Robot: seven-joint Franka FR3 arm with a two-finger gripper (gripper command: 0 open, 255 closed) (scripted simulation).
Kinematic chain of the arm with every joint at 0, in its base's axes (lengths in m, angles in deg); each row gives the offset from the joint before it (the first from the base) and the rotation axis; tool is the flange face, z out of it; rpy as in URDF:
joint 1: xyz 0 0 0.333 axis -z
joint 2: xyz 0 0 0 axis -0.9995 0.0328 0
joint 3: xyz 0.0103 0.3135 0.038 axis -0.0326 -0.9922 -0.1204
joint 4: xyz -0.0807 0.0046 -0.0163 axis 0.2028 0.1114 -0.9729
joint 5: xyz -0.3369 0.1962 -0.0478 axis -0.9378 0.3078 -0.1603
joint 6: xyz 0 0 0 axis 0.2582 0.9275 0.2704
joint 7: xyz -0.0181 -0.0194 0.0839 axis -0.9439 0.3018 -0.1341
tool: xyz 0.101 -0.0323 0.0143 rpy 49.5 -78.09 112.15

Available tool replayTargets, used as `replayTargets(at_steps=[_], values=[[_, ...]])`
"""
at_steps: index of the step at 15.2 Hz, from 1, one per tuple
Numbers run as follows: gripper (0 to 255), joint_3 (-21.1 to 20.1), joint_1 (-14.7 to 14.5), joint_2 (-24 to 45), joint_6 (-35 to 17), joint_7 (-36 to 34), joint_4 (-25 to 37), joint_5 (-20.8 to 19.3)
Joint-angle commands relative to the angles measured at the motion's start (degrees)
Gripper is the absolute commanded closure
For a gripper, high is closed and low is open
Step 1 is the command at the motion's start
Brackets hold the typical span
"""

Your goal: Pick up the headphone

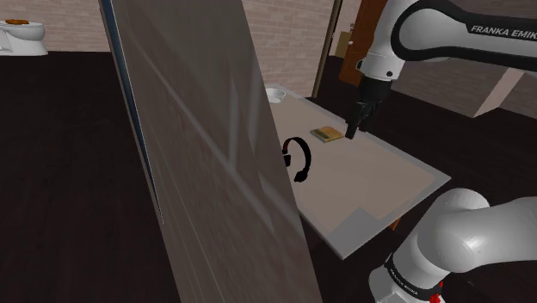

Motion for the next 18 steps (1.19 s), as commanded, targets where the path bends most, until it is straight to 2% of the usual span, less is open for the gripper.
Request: replayTargets(at_steps=[1, 9, 18], values=[[0, 0.0, 0.0, 0.0, 0.0, 0.0, 0.0, 0.0], [0, 3.8, 1.0, 15.0, -12.6, 3.1, 2.3, -0.7], [0, 7.7, 1.5, 34.1, -22.9, 7.3, 10.8, 1.4]])
